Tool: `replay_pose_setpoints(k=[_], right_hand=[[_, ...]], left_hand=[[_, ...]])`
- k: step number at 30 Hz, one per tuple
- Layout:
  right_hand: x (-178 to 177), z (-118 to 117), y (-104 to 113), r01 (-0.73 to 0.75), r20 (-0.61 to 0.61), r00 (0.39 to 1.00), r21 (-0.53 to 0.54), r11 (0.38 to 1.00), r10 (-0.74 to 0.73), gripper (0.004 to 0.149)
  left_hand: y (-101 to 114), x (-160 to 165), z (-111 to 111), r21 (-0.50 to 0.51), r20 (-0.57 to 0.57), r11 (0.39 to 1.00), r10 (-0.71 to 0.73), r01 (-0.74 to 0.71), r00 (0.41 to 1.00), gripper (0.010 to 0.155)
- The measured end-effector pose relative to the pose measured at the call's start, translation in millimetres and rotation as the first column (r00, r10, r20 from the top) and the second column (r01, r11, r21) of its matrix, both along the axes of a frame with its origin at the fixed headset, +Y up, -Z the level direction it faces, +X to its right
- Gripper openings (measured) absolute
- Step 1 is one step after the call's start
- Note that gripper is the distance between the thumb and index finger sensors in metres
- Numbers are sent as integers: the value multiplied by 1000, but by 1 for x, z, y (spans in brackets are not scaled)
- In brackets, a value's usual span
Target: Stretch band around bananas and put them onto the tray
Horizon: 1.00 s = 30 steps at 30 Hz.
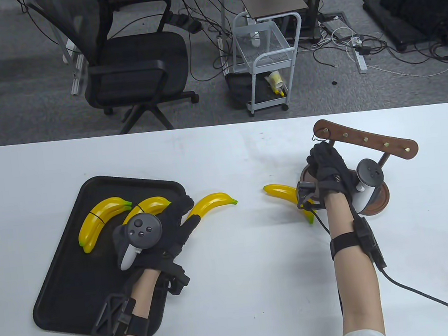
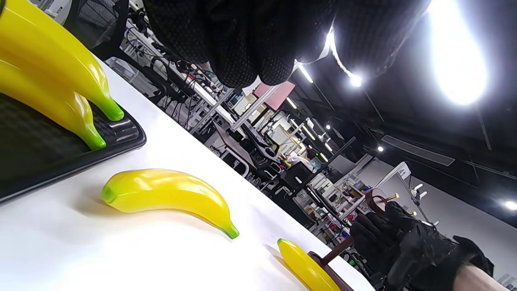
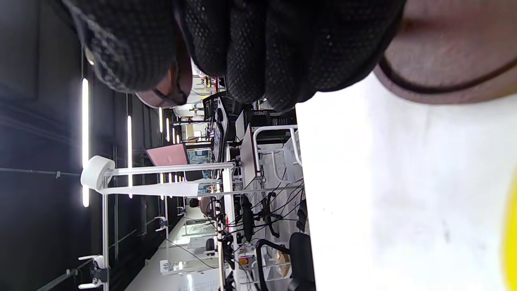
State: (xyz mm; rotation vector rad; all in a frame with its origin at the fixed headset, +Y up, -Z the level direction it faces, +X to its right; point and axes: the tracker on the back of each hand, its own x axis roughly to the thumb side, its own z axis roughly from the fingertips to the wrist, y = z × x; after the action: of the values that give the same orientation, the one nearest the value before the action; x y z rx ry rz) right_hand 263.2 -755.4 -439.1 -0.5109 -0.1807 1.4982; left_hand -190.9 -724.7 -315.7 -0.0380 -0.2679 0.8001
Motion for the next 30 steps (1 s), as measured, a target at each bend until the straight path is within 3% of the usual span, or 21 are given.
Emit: replay_pose_setpoints(k=[9, 17, 30], right_hand=[[-14, -15, -13, 165, 56, 985, -6, 986, -164, 56], [-21, -19, -16, 226, 82, 971, 18, 974, -226, 47], [-13, -8, -7, 83, 126, 989, 6, 997, -83, 38]], left_hand=[[1, -1, 0, -3, -1, 1000, -4, 4, 1000, 57], [0, -2, 0, -4, -2, 1000, -13, 13, 1000, 57], [-2, -2, -1, -22, 1, 1000, -14, 14, 1000, 57]])
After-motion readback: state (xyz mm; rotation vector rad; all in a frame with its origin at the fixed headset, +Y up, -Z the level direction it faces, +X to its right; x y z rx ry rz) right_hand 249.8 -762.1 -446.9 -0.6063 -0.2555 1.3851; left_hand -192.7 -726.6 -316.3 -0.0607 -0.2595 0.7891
